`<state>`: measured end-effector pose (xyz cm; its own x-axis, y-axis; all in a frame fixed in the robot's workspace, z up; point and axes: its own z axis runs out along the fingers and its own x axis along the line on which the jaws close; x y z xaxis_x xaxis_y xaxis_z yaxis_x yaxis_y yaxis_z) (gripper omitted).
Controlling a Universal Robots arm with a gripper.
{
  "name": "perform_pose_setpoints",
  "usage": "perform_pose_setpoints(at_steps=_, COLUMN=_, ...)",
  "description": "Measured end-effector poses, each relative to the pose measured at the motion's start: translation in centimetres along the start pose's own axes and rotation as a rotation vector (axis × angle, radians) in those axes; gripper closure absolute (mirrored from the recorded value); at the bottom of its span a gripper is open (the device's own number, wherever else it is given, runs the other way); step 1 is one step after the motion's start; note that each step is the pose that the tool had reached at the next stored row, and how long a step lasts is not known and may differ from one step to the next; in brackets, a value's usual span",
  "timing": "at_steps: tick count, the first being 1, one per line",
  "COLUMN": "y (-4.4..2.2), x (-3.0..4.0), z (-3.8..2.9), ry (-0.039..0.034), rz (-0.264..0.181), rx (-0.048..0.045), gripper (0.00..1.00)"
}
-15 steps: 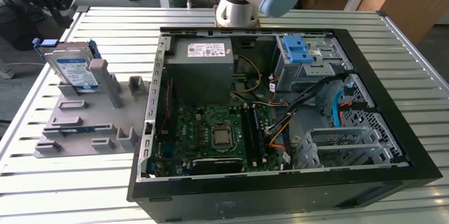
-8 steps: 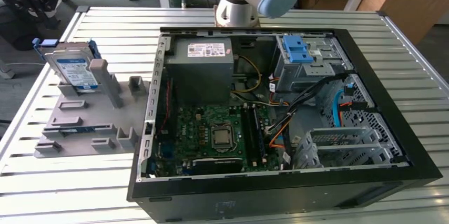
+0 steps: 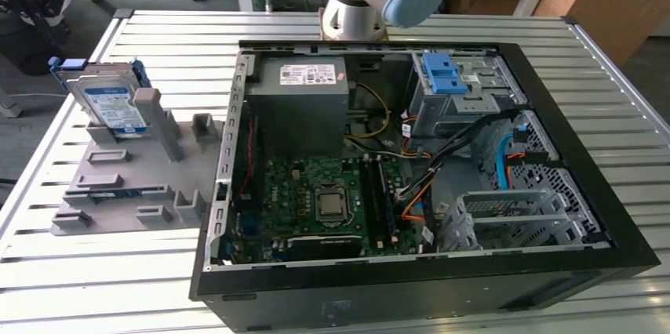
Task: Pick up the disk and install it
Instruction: 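Reach for the disk, then pick up the disk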
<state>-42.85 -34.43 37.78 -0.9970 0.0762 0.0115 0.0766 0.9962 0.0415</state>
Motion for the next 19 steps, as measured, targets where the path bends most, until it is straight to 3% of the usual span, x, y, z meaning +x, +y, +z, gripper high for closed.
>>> perform_pose_setpoints(at_steps=19, y=0.0, x=0.16, z=0.02, ry=0.0014, rz=-0.01, rx=0.0002, gripper=0.89)
